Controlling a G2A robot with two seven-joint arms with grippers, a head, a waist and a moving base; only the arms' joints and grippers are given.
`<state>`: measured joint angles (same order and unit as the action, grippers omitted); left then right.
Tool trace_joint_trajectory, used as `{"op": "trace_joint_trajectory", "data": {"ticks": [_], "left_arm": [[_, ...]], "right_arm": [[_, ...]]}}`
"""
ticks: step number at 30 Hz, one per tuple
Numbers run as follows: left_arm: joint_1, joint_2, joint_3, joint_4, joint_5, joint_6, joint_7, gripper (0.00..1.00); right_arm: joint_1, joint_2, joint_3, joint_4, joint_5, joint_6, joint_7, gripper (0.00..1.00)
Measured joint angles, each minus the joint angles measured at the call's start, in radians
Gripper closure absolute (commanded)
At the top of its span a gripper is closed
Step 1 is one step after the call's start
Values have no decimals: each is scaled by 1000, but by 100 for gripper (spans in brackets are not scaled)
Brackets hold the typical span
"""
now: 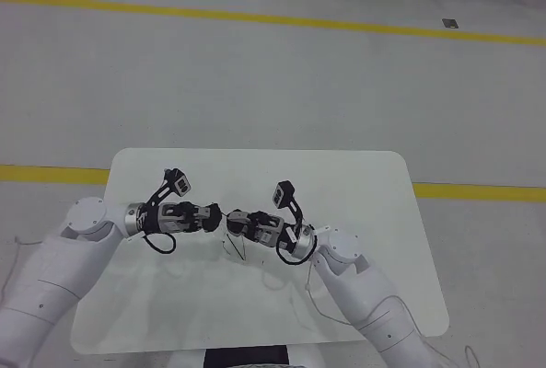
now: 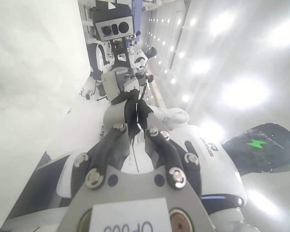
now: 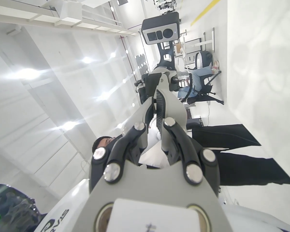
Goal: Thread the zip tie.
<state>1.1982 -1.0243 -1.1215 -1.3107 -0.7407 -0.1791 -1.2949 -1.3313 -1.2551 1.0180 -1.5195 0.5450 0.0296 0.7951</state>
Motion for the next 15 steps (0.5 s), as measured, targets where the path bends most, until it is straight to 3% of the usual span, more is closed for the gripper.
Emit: {"op": "trace_joint_trajectory", "data": {"ticks": [5, 15], "left_arm": [[-5, 1, 5, 6, 1, 1, 1, 75], [-13, 2, 13, 16, -2, 1, -2, 81]], "right_arm": [[-1, 1, 1, 1, 5, -5, 3, 100], [7, 1, -11, 4, 3, 0, 10, 100]]}}
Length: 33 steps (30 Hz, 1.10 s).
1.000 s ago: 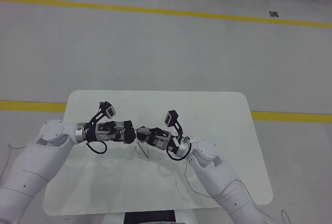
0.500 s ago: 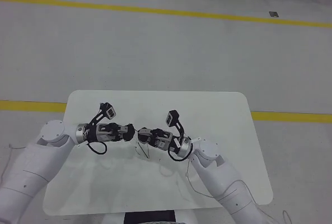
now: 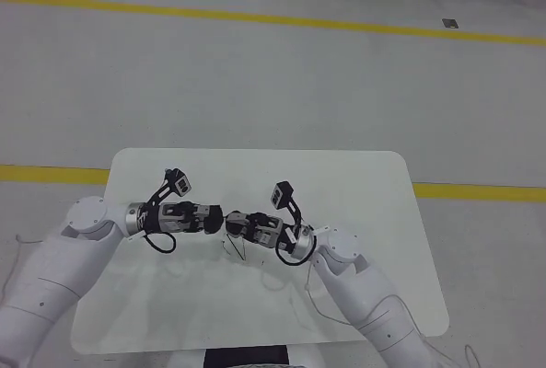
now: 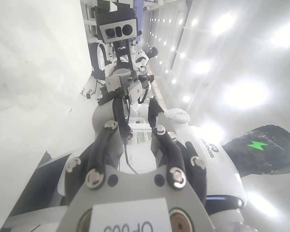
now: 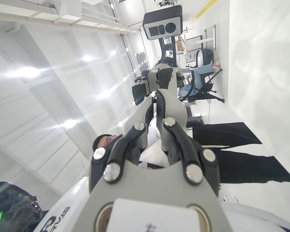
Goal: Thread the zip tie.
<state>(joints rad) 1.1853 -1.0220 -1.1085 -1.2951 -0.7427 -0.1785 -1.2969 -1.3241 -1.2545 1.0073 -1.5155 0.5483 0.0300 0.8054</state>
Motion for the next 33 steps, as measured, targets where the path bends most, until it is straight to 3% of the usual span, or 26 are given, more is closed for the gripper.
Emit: {"op": "trace_joint_trajectory", "data": {"ticks": [24, 33], "left_arm": [[-9, 3, 14, 5, -12, -11, 19, 85], [-1, 5, 17, -4, -11, -16, 32, 91]], "right_arm": [[-12, -3, -2, -5, 25, -21, -67, 100], [-20, -2, -6, -19, 12, -19, -70, 100]]}}
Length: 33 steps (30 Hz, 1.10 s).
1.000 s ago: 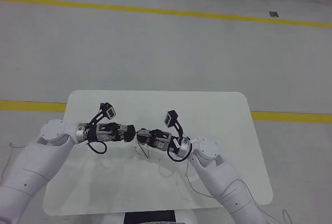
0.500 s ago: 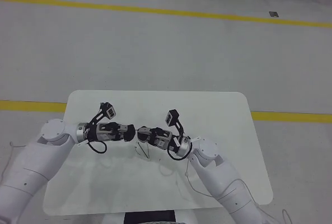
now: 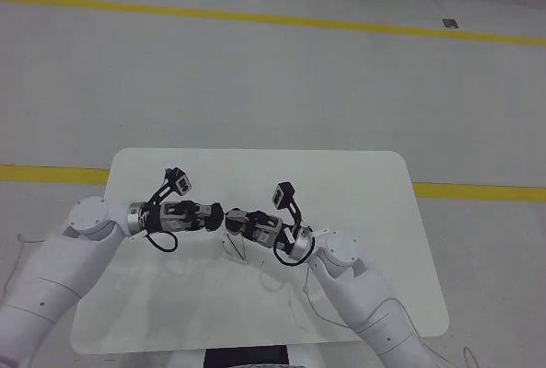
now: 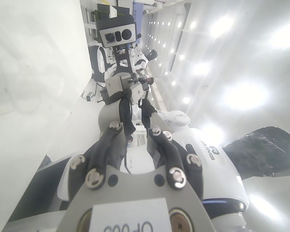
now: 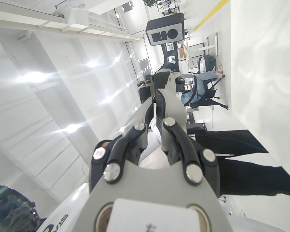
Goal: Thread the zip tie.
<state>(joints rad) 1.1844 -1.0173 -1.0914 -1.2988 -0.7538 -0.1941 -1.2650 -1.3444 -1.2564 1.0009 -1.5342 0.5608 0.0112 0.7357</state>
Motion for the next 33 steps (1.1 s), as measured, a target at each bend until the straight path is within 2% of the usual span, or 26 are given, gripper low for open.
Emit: {"op": "trace_joint_trajectory", "data": {"ticks": [11, 12, 13, 14, 15, 16, 33], "left_arm": [[15, 7, -6, -14, 6, 5, 3, 100], [15, 7, -7, -15, 7, 6, 3, 100], [16, 8, -7, -16, 8, 7, 3, 100], [17, 8, -8, -17, 9, 7, 2, 100], [17, 9, -8, -18, 9, 7, 2, 100], [18, 9, -9, -19, 9, 8, 1, 100], [48, 24, -36, -45, 19, -3, -12, 100]], "right_arm": [[-6, 1, -5, -9, -6, 0, 0, 100], [-6, 1, -5, -10, -6, 0, 1, 95], [-7, 1, -5, -11, -7, 0, 2, 71], [-8, 2, -4, -12, -7, 0, 5, 58], [-9, 2, -4, -13, -7, 0, 6, 50], [-10, 2, -3, -14, -8, -1, 7, 0], [-47, 17, 50, -50, -17, -8, -3, 0]]}}
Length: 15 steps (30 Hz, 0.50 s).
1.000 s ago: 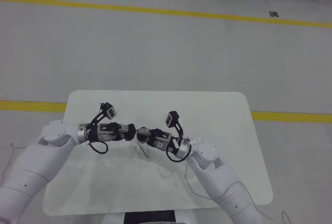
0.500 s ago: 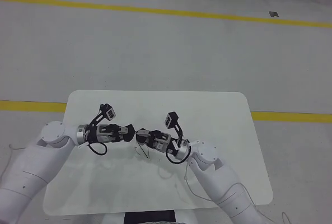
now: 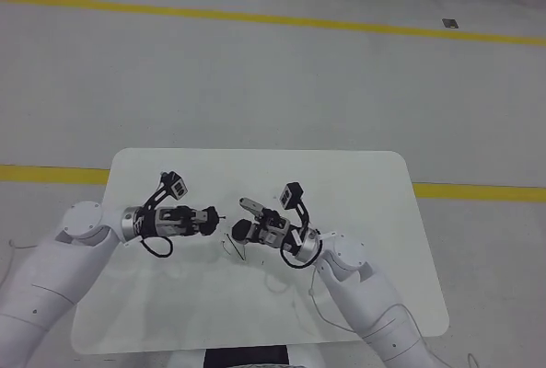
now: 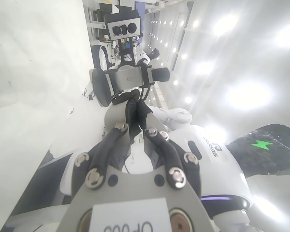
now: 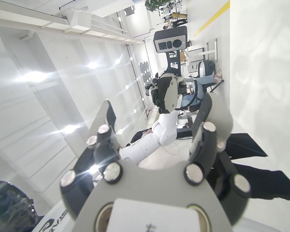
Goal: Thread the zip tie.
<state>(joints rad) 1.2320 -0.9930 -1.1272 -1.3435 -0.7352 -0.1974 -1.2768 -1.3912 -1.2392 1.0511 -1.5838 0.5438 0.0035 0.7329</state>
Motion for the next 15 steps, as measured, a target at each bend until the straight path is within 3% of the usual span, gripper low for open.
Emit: {"op": "trace_joint_trajectory", "data": {"ticks": [15], "left_arm": [[11, 20, -36, -2, 32, -24, -78, 100]], "right_arm": [[-2, 1, -12, -5, 8, 14, 12, 0]]}}
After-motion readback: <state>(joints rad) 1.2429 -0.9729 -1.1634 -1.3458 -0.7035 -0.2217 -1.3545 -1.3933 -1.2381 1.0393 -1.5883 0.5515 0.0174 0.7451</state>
